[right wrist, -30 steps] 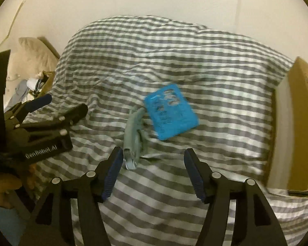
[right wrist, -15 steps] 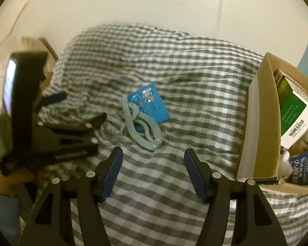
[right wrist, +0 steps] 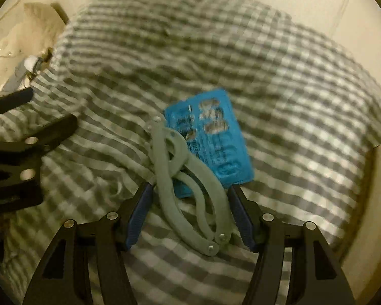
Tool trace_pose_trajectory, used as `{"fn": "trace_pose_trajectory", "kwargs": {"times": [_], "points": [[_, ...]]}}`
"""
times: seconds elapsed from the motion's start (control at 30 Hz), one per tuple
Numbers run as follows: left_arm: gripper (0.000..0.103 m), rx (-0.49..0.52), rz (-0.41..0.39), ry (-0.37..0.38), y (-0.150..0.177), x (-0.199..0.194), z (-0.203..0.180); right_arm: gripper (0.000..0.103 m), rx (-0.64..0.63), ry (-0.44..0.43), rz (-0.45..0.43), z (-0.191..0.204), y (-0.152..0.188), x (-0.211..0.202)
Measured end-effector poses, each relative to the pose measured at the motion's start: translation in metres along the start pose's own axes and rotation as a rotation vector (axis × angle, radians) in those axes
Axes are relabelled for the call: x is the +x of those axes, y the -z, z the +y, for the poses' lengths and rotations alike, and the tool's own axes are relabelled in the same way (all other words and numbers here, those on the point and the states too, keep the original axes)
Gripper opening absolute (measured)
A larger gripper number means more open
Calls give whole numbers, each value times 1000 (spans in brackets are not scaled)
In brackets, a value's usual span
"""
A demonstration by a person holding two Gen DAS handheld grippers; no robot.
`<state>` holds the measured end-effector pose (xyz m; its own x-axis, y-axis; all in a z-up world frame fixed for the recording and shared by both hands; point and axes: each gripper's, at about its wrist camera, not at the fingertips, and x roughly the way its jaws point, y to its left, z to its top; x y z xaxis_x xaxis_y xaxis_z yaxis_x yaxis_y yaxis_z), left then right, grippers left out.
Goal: Organize objects
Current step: 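Grasp the blue blister card with the left tool while the right tool lifts the clip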
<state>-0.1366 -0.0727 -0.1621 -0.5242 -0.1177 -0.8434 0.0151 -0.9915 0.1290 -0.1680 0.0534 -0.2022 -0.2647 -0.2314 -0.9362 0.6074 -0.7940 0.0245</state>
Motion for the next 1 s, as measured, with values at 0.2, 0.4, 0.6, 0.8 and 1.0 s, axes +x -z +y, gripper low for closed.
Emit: {"fn": "trace_pose_trajectory", "kwargs": {"times": [0.2, 0.4, 0.6, 0.8, 1.0], "points": [[103, 68, -12, -4, 0, -4, -20, 54, 74, 57, -106, -12, 25, -32], [103, 111, -39, 52, -16, -13, -54, 54, 192, 154, -281, -43, 32, -81], [103, 61, 58, 213, -27, 17, -92, 53, 247, 174, -289, -68, 26, -80], [103, -46, 112, 211, -40, 42, -101, 53, 260, 190, -318, -75, 12, -80], [103, -108, 173, 236, -52, 71, -111, 53, 233, 237, -295, -74, 10, -71]]}}
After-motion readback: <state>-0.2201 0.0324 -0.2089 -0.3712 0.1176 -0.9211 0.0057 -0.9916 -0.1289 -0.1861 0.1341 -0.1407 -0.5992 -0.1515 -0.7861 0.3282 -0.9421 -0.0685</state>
